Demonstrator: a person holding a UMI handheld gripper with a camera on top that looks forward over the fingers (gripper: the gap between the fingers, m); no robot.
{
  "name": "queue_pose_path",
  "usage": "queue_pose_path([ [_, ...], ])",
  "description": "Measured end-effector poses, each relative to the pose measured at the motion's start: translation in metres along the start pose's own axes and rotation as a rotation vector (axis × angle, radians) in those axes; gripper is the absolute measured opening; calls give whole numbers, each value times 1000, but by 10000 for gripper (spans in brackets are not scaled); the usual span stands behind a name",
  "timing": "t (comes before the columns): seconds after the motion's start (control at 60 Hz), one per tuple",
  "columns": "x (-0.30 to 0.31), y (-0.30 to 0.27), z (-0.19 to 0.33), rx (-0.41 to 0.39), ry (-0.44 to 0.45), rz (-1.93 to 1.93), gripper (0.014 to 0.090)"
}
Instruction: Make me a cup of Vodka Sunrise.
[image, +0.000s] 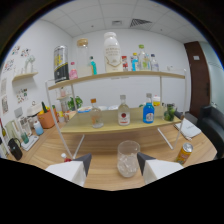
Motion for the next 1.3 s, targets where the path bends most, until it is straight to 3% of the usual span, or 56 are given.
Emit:
queue_pose_path([
  [0.167,-46,-55,49,80,-59,-2,851],
  [0.333,-61,-89,104,105,-48,-30,829],
  [0.467,-64,-90,142,75,-35,-43,673],
  [0.65,-57,-71,168,10,7,-58,374],
  [0.917,-60,-73,162,30,-10,-114,359],
  [1.167,-72,-91,105,116,-64,-129,358],
  [1.3,-71,-72,79,109,-74,-102,358],
])
